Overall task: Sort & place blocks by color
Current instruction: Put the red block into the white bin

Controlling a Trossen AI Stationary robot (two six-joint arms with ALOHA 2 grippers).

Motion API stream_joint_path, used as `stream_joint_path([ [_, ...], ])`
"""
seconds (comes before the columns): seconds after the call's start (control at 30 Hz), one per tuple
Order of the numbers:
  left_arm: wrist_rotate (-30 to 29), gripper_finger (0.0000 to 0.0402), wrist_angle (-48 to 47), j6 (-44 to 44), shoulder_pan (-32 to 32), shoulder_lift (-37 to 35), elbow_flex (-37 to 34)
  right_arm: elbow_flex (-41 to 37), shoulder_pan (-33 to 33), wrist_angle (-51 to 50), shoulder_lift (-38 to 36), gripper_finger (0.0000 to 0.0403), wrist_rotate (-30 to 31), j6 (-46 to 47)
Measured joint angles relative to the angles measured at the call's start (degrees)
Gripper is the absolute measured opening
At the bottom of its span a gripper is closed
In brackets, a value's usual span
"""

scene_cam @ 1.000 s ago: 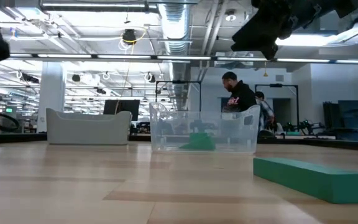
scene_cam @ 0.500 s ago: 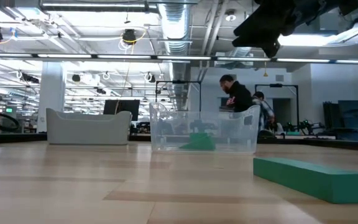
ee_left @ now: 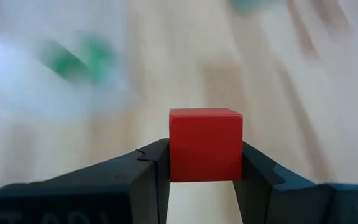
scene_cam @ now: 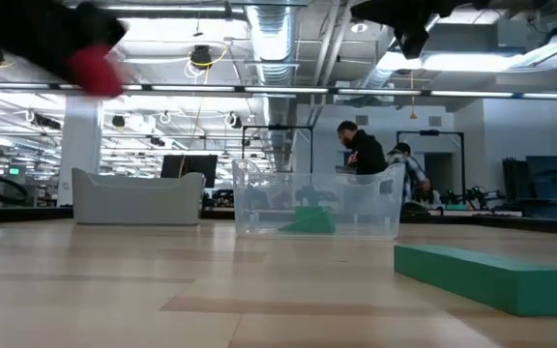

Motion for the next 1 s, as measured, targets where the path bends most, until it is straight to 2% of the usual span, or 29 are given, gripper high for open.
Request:
stream_joint_path([
  [0.07,-5.21,0.0099,5.65,7.54,2.98,-2.8,-0.11,0.0,-0.04,-0.03,0.0,0.0164,0.63,0.01],
  [0.17,-5.03,0.0099,19.52,21.22,8.02,-5.59,-2.58,0.0,-0.04,0.03,0.02,0.0171,1.42,0.68],
  [0.23,-1.68,0.0099,29.54,28.96,11.77,-6.25,-4.46,-0.02,-0.11,0.35,0.02,0.0177,1.39,2.04],
  [0.33,6.64,0.0099,42.67,35.96,17.84,-5.95,-6.77,-0.02,-0.11,1.66,0.81,0.019,1.14,3.91],
  [0.57,21.7,0.0099,63.1,39.79,26.3,2.78,-7.09,-0.07,1.9,0.61,-2.1,0.022,-0.14,4.24],
  [0.73,21.6,0.0099,68.38,43.41,27.63,10.57,-4.08,-0.37,3.33,-0.4,-2.73,0.0228,-0.17,8.82],
  [0.83,20.58,0.0099,70.83,46.31,27.95,14.38,-1.61,-0.41,2.81,-0.09,-0.25,0.0233,-0.41,12.62],
  [1.0,20.38,0.0099,71.37,49.16,28.88,17.71,1.75,-0.43,0.81,3.0,3.95,0.0244,-4.96,15.89],
])
